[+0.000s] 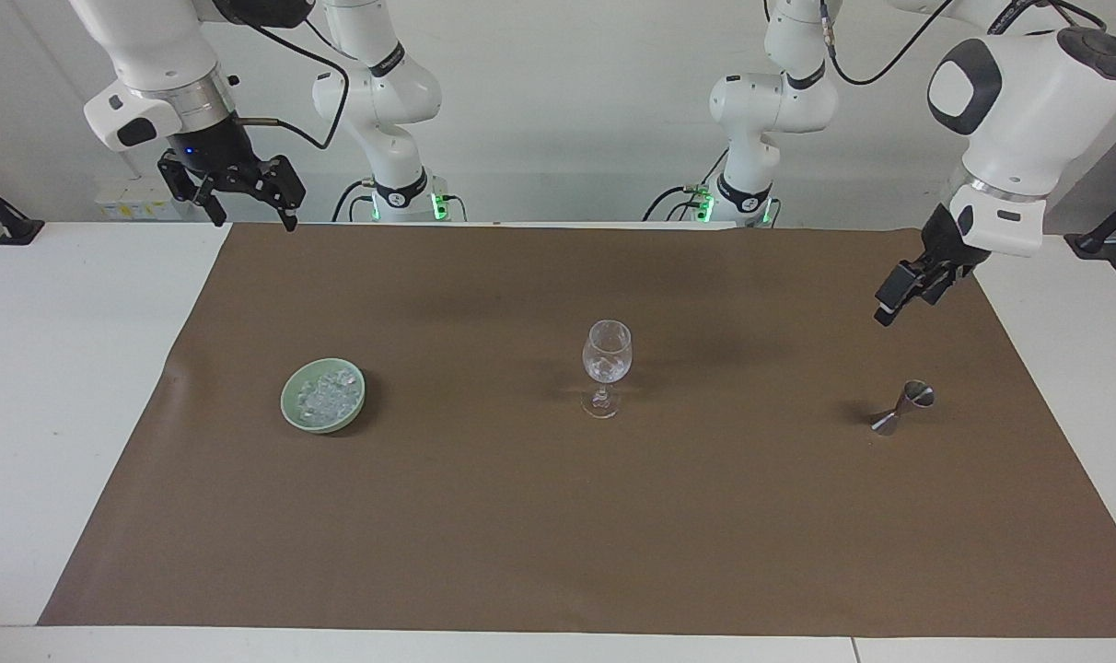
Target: Pour wine and add ice with both arms
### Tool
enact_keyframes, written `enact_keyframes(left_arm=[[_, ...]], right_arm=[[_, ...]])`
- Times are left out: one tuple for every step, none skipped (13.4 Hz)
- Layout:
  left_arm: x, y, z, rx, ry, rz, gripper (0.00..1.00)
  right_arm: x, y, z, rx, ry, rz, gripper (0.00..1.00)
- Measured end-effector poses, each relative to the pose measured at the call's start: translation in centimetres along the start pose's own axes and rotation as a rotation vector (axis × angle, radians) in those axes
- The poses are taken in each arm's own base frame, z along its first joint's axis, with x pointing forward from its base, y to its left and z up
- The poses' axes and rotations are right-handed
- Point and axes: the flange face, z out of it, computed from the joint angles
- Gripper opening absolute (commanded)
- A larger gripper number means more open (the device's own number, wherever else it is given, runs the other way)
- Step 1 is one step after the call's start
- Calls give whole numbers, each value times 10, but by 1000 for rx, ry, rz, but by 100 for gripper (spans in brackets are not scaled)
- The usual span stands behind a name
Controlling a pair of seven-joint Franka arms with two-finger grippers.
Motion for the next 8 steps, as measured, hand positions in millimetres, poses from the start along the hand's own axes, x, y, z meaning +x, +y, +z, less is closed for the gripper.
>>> enact_keyframes(left_arm=[[2,1,-7,4,-4,22,100],[3,2,-13,5,-4,30,100],[3,2,-17,5,-3,33,100],[3,3,-20,4,-2,37,100],[2,4,-21,3,0,42,100],[2,4,-22,2,2,45,100],[3,4,-24,1,5,44,100],[3,3,-26,-1,10,43,100]], right_arm=[[0,0,0,0,0,0,100],[0,0,0,0,0,0,100],[0,0,0,0,0,0,100],[0,0,0,0,0,0,100],[0,0,0,0,0,0,100],[0,0,0,0,0,0,100],[0,0,0,0,0,0,100],[0,0,0,0,0,0,100]])
